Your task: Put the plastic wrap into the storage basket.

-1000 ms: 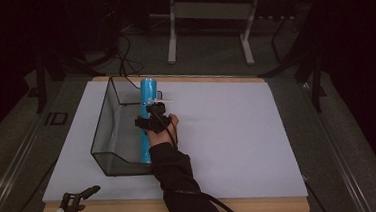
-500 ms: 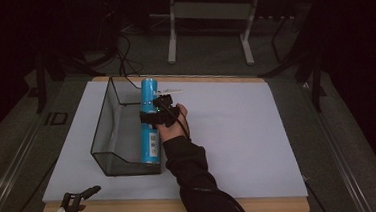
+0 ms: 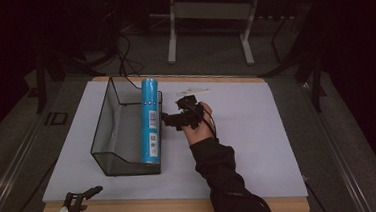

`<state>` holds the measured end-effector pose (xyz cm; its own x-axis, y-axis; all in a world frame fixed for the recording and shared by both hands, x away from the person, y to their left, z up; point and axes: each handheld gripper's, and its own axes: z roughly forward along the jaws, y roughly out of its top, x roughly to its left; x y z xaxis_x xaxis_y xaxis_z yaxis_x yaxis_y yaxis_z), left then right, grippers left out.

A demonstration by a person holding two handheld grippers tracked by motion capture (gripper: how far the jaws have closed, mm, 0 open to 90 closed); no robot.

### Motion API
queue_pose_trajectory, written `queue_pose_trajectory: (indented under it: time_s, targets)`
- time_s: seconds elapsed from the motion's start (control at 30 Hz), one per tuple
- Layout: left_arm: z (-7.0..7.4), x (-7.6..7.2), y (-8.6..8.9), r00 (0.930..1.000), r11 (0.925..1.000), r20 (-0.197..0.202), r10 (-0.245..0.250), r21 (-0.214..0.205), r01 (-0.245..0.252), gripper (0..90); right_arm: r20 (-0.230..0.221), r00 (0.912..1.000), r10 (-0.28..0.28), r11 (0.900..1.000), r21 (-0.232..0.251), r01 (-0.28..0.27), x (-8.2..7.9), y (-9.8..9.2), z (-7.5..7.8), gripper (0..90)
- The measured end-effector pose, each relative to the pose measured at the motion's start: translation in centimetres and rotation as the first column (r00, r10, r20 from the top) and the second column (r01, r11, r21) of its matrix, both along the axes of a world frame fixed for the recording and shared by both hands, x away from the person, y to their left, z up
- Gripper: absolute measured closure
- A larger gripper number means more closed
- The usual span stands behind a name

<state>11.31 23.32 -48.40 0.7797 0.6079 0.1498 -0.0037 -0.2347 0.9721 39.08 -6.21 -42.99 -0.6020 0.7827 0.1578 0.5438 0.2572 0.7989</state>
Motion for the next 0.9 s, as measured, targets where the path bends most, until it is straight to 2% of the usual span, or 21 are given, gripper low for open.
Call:
queue_pose_trajectory:
  time_s: [0.33, 0.6, 0.8, 0.9]
  targets:
    - [0.0, 0.0, -0.1, 1.0, 1.0, -0.004, 0.001, 0.003, -0.001, 0.2, 0.027, 0.9996, -0.006, 0.9999, -0.014, 0.007, -1.6, -4.7, -0.2, 14.2]
    - [0.0, 0.0, 0.0, 1.0, 1.0, -0.003, 0.001, 0.006, -0.001, 0.2, 0.049, 0.9988, -0.009, 0.9998, -0.018, 0.01, -2.9, -7.2, -0.2, 14.2]
    - [-0.1, 0.0, -0.1, 1.0, 1.0, -0.005, -0.001, 0.007, 0.001, 0.2, 0.067, 0.9976, 0.014, 0.9999, 0.0, -0.014, -4.0, -8.5, -0.5, 14.4]
    - [-0.1, 0.0, -0.1, 1.0, 1.0, -0.005, -0.001, 0.006, 0.001, 0.2, 0.068, 0.9972, 0.031, 0.9994, -0.016, -0.03, -4.7, -9.7, -1.0, 14.4]
